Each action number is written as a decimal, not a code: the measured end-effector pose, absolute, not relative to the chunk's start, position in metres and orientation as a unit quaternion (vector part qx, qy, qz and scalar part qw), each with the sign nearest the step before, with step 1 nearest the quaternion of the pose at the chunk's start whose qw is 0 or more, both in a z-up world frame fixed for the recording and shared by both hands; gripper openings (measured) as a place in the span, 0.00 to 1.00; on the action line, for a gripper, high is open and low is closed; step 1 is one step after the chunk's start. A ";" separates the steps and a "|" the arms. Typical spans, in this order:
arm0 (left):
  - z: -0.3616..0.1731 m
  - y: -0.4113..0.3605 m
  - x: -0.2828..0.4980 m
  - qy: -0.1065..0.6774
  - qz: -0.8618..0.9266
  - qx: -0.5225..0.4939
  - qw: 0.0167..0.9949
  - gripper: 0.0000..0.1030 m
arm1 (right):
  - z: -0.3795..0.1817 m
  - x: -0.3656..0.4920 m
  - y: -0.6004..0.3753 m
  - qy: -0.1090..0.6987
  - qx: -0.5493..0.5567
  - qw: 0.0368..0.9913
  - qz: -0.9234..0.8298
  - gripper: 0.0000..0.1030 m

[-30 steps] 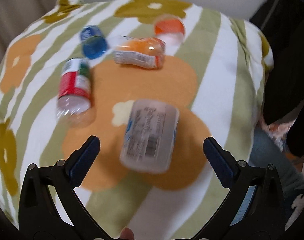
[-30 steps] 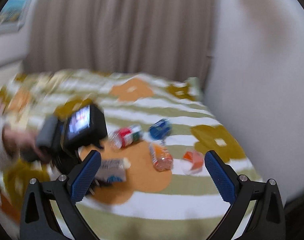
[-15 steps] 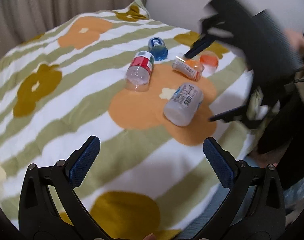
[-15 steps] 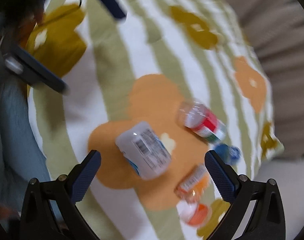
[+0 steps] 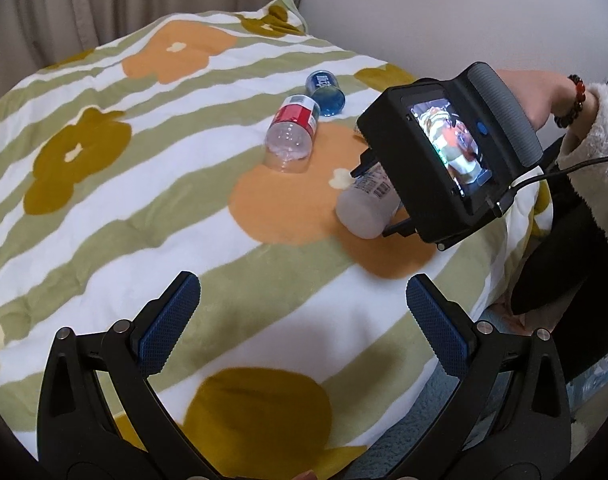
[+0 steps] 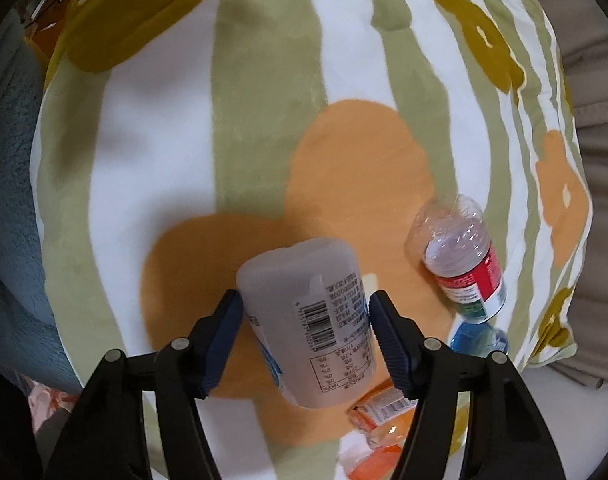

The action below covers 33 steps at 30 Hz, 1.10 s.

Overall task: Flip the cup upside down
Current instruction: 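Lift the white container with the right tool and rotate it over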

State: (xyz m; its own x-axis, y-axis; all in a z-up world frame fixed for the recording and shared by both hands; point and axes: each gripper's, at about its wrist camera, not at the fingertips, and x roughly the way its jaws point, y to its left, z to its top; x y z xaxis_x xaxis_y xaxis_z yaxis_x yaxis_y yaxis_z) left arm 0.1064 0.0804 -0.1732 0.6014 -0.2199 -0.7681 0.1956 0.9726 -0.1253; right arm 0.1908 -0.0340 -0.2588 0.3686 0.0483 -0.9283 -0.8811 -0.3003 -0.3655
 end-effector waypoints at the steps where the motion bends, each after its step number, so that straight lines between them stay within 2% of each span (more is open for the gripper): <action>1: -0.173 0.081 0.107 0.431 -0.117 -0.014 0.895 1.00 | -0.255 0.194 -0.035 0.329 -0.643 0.513 0.464 0.59; 11: -0.169 0.085 0.113 0.421 -0.127 -0.031 0.897 1.00 | -0.224 0.260 -0.084 0.547 -0.332 0.665 0.384 0.59; 15: -0.167 0.086 0.114 0.417 -0.133 -0.042 0.898 1.00 | -0.233 0.285 -0.113 0.612 -0.208 0.699 0.304 0.59; 19: -0.167 0.085 0.114 0.418 -0.135 -0.042 0.897 1.00 | -0.242 0.300 -0.140 0.636 -0.085 0.721 0.261 0.59; 23: -0.166 0.083 0.113 0.418 -0.134 -0.037 0.898 1.00 | -0.248 0.298 -0.136 0.641 -0.091 0.720 0.249 0.60; 30: -0.166 0.081 0.113 0.422 -0.132 -0.038 0.896 1.00 | -0.258 0.286 -0.087 0.639 -0.254 0.676 0.264 0.65; 33: -0.167 0.081 0.114 0.423 -0.131 -0.034 0.896 1.00 | -0.253 0.287 -0.073 0.630 -0.282 0.674 0.265 0.65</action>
